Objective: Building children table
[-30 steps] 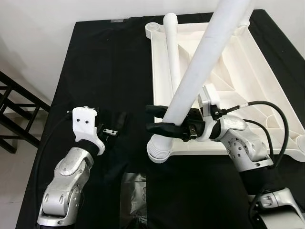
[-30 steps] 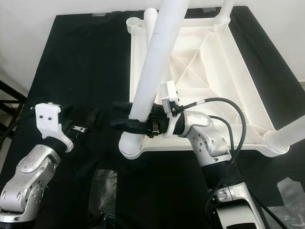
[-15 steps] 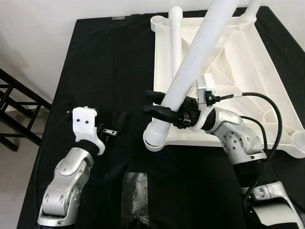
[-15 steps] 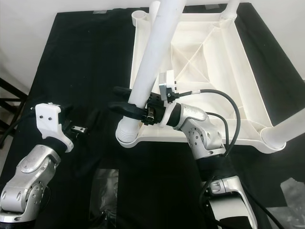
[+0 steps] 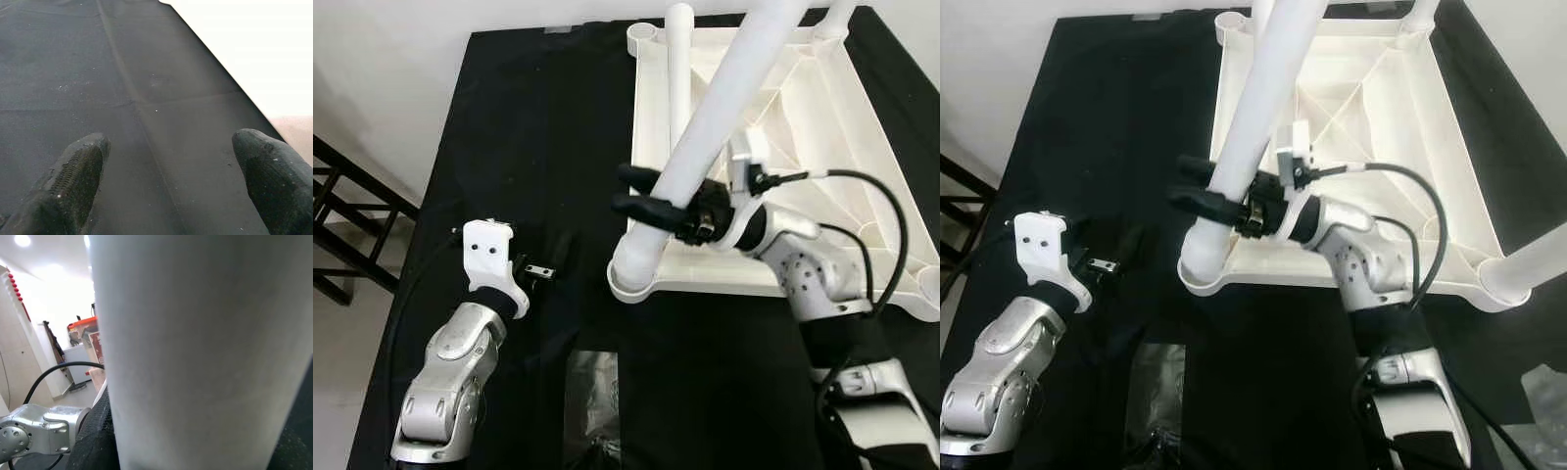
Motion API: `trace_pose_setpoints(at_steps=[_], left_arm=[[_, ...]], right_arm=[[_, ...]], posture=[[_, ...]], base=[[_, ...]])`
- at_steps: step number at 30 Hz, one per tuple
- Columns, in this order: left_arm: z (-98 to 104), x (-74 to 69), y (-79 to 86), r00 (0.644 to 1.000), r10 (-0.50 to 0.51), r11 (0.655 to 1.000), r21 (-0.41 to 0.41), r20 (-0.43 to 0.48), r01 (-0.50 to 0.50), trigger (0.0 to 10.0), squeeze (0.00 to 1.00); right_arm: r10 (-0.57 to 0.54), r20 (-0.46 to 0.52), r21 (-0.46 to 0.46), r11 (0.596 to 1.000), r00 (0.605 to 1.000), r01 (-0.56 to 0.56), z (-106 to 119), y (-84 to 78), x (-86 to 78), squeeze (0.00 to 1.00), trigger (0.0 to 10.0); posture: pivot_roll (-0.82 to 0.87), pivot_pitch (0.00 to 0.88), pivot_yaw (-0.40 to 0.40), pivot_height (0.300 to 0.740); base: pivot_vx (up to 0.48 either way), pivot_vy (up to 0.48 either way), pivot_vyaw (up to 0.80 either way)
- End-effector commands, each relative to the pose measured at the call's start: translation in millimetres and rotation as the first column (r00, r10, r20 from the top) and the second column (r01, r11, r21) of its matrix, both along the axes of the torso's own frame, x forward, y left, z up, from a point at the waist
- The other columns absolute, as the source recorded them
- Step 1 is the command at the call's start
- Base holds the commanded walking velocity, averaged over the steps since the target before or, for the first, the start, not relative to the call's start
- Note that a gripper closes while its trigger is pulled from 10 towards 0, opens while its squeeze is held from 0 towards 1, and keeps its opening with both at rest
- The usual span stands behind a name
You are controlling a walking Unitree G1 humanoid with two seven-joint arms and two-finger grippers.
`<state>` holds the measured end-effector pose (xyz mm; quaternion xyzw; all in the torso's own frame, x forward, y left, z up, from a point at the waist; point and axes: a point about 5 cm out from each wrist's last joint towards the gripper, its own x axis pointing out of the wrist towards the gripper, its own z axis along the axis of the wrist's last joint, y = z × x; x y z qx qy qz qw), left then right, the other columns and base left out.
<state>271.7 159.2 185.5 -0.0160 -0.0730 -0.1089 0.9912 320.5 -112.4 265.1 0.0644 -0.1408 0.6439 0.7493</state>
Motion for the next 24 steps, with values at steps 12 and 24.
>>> trace_pose_setpoints(at_steps=[12, 24], left_arm=[[-6.2, -1.5, 3.8, 1.000, 0.024, 1.000, 0.020, -0.019, -0.023, 10.0, 0.00], [-6.7, -0.7, 7.0, 0.999, 0.044, 0.999, 0.029, -0.021, -0.043, 10.0, 0.00]], right_arm=[[0.049, 0.096, -0.251, 0.968, 0.994, -0.024, -20.3, 10.4, -4.1, 0.00, 10.0], [0.066, 0.035, -0.257, 0.965, 0.997, -0.055, -25.5, 8.2, -4.3, 0.00, 10.0]], posture=[[0.07, 0.312, 0.020, 0.740], [0.07, 0.318, 0.018, 0.740]], base=[[0.000, 0.000, 0.00], [0.000, 0.000, 0.00]])
